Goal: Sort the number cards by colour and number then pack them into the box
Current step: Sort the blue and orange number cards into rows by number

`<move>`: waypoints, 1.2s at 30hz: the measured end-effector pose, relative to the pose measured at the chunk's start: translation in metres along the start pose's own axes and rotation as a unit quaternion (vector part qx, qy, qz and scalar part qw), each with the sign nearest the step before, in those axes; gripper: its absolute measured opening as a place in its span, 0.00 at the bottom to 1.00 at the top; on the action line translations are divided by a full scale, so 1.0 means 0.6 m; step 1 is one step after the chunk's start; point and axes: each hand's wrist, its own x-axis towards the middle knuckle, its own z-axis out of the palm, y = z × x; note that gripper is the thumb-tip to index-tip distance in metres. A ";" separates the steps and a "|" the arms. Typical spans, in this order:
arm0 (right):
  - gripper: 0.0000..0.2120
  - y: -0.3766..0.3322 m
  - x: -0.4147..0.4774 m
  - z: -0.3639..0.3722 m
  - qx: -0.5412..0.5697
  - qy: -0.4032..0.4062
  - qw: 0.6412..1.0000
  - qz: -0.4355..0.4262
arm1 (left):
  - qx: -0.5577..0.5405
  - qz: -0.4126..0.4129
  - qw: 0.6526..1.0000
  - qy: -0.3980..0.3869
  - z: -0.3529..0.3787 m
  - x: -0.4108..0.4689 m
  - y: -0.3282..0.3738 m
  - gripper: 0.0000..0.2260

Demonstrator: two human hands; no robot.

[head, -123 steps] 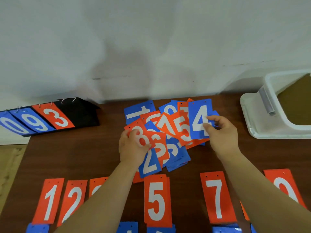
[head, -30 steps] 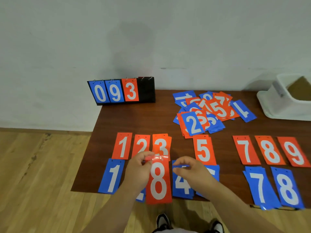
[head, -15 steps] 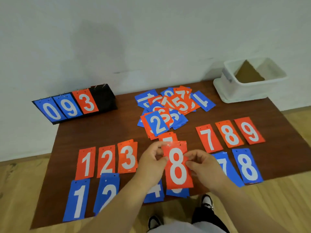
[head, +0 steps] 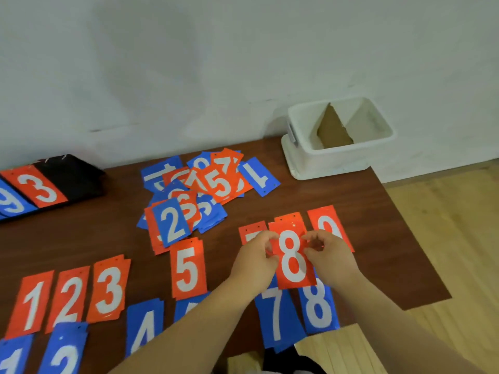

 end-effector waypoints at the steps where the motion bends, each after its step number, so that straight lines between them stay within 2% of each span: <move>1: 0.10 0.009 0.022 -0.010 -0.019 -0.004 1.000 -0.003 | 0.011 -0.006 1.000 0.005 0.016 0.015 0.012 0.19; 6: 0.12 0.034 0.115 -0.032 -0.082 -0.028 0.996 -0.015 | 0.067 -0.035 0.997 0.013 0.064 0.086 0.044 0.17; 11: 0.08 0.055 0.154 -0.028 -0.108 -0.049 0.993 -0.009 | 0.225 -0.040 0.973 -0.017 0.060 0.128 0.038 0.16; 13: 0.08 0.055 0.154 -0.030 -0.119 -0.057 0.991 -0.015 | 0.248 -0.043 0.968 -0.011 0.046 0.127 0.033 0.15; 17: 0.09 0.042 0.156 -0.030 -0.133 -0.045 0.988 -0.063 | 0.242 -0.071 0.966 0.047 0.002 0.108 0.009 0.18; 22: 0.14 -0.019 0.168 -0.004 -0.113 -0.079 0.986 -0.095 | 0.195 -0.123 0.966 0.114 -0.074 0.077 -0.029 0.23; 29: 0.15 -0.113 0.183 0.097 -0.130 -0.132 0.969 -0.161 | 0.113 -0.198 0.954 0.196 -0.195 0.047 -0.115 0.24; 36: 0.13 -0.185 0.224 0.196 -0.156 -0.119 0.963 -0.182 | 0.061 -0.246 0.933 0.254 -0.282 0.104 -0.212 0.32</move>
